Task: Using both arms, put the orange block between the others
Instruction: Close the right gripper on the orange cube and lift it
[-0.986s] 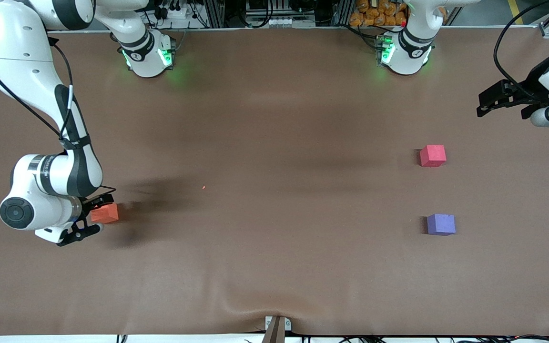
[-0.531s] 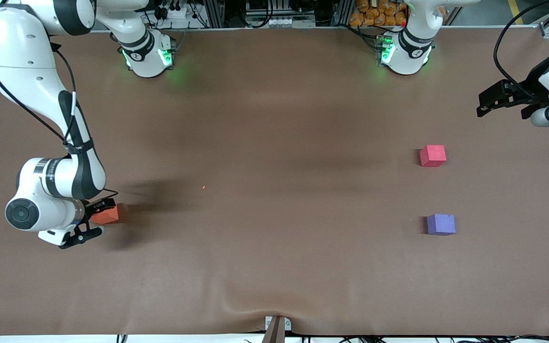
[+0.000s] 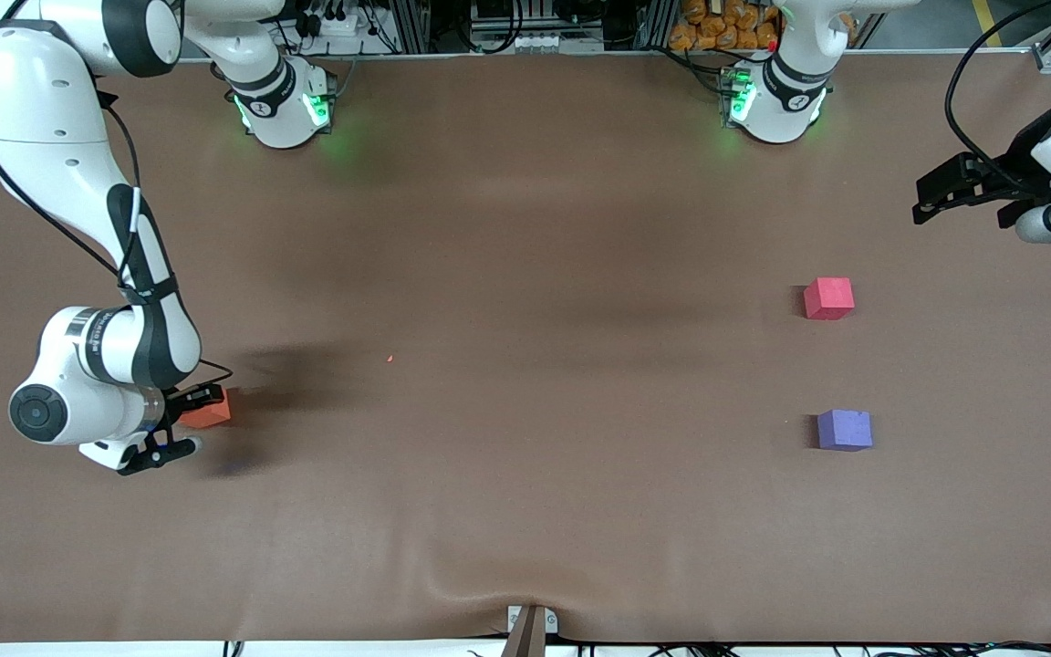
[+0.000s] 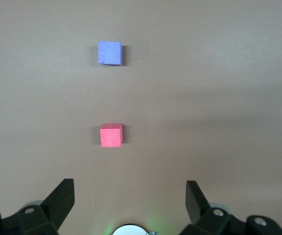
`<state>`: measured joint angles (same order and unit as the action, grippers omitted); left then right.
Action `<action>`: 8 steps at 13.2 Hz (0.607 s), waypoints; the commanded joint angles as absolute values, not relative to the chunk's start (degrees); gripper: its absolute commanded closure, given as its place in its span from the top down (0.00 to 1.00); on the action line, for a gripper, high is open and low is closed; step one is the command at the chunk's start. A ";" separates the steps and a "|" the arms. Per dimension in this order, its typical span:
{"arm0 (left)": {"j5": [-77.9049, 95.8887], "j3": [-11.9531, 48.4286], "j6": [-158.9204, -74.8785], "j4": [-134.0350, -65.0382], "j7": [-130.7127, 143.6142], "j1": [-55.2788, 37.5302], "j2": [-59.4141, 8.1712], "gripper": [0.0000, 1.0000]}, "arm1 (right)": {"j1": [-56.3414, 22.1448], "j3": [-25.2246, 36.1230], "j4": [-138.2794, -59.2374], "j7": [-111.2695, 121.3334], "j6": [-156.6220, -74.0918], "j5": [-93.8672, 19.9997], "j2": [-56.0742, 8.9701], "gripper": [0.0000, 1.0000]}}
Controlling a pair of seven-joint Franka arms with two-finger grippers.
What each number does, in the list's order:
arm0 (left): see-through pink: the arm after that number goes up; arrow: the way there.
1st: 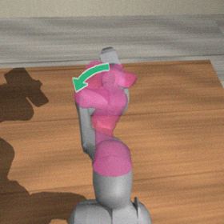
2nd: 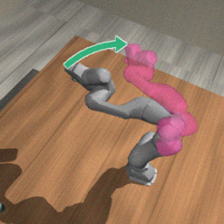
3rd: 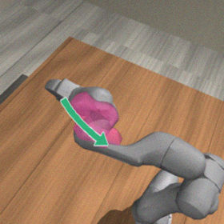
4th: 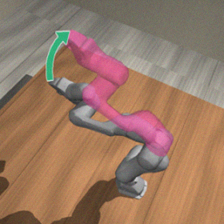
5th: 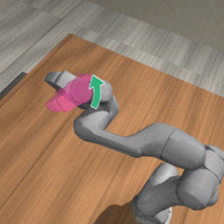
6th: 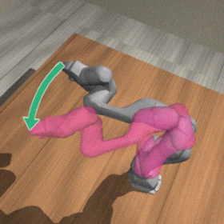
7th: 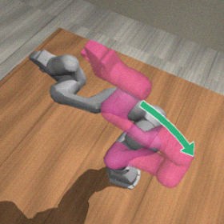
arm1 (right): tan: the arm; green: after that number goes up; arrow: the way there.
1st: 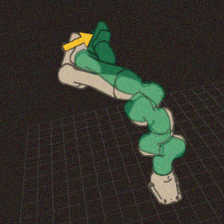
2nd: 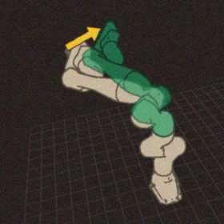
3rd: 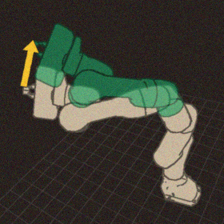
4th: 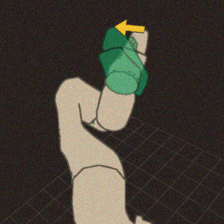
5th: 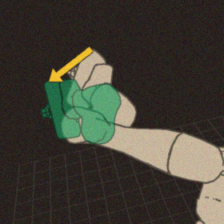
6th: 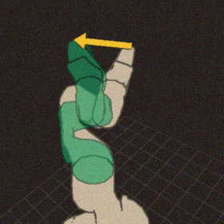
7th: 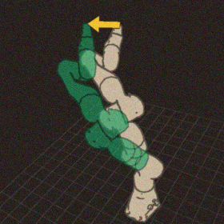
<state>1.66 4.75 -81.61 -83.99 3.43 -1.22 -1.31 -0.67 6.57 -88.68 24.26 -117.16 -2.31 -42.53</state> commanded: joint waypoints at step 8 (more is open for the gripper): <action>1.67 5.10 -81.74 -83.41 2.37 -0.70 -1.41 1.00 | -3.68 2.47 -83.94 24.79 -114.43 -19.76 -42.36 0.41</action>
<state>1.66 4.75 -81.61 -83.98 3.43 -1.22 -1.31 -2.12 3.15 -84.67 24.28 -115.35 -16.19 -42.50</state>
